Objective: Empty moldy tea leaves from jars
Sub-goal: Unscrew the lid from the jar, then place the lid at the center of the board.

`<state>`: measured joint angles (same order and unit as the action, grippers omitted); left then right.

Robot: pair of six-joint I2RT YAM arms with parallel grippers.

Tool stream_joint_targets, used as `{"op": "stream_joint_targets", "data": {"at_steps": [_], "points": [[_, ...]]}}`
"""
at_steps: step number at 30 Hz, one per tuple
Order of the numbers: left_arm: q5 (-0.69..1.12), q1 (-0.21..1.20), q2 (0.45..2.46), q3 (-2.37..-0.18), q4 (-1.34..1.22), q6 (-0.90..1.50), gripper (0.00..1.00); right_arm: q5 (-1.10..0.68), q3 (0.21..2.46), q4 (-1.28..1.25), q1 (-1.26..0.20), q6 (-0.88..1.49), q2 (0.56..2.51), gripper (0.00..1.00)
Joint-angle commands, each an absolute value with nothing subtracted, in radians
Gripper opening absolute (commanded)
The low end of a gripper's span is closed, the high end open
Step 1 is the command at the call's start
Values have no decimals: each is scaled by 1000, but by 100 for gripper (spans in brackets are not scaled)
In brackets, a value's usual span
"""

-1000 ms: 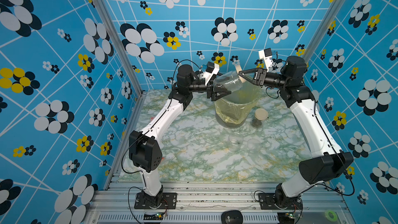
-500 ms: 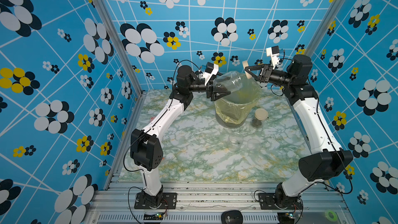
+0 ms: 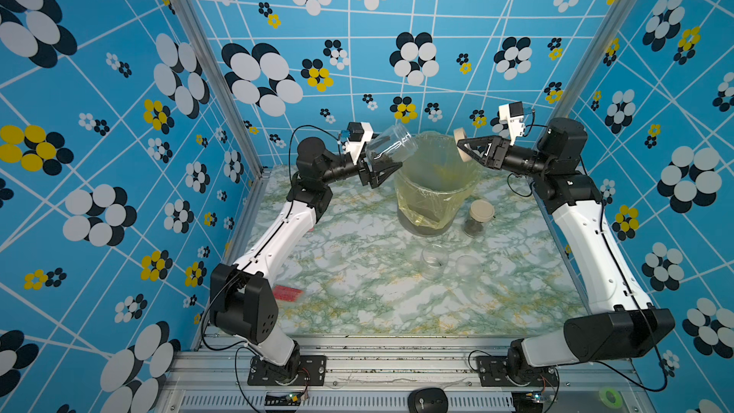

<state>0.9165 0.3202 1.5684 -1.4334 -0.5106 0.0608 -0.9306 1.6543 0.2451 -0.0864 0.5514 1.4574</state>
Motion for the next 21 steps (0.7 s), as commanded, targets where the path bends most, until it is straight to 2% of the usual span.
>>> {"op": "stream_joint_targets", "data": {"at_steps": [1, 13, 21], "points": [[811, 316, 1469, -1403, -585, 12, 35, -868, 1623, 315, -158, 459, 1427, 51], [486, 317, 1207, -1263, -437, -83, 35, -607, 1520, 411, -445, 264, 1481, 49], [405, 317, 1103, -1250, -301, -133, 35, -406, 1358, 211, -640, 261, 1543, 50]]}}
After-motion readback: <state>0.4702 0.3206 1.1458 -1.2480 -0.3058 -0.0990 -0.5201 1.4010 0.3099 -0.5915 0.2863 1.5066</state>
